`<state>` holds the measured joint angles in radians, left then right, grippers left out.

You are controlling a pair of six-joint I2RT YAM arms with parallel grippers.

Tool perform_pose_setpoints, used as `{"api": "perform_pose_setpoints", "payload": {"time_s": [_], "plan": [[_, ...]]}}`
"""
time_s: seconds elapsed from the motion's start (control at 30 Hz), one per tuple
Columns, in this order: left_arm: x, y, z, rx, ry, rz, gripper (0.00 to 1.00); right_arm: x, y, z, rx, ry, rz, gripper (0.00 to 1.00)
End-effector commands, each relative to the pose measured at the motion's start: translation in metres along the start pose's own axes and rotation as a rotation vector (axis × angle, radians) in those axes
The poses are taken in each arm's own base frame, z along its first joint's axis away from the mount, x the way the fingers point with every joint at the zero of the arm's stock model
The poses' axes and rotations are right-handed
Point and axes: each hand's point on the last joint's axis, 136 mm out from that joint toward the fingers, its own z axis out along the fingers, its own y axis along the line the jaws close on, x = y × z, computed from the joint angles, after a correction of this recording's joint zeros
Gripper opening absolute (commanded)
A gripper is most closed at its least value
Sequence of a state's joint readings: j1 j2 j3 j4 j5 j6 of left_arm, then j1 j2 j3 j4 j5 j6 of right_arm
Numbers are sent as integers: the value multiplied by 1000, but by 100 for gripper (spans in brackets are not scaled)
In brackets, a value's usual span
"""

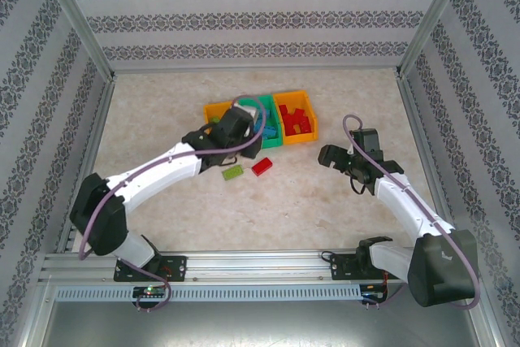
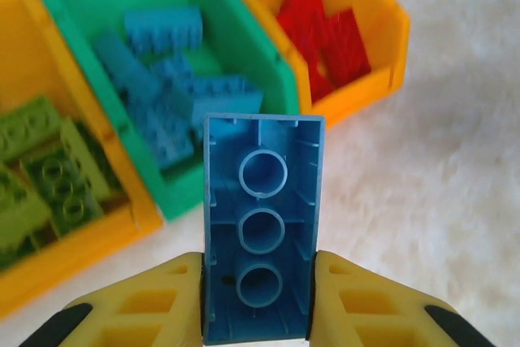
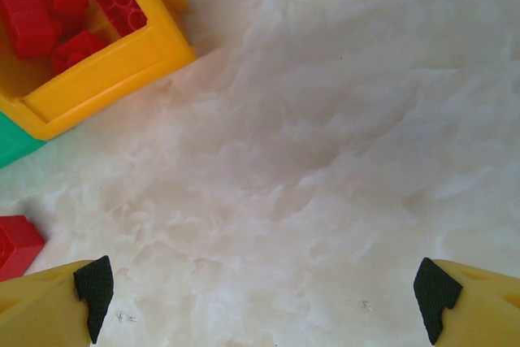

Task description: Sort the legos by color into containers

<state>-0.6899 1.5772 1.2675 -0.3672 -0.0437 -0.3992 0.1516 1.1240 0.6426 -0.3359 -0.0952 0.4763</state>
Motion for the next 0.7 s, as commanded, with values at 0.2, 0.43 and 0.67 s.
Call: {"api": "perform_pose_setpoints", "payload": {"time_s": [0.2,0.43,0.67], "plan": [[-44,33,74,-42,103,-119,30,37,60,-3,-105,10,-353,98],[-55,36,110,-42,109,-168,32,66,82,7,-131,31,-486,98],[-50,41,120,-49,121,-222,64,81,102,20,-134,41,-571,98]]}}
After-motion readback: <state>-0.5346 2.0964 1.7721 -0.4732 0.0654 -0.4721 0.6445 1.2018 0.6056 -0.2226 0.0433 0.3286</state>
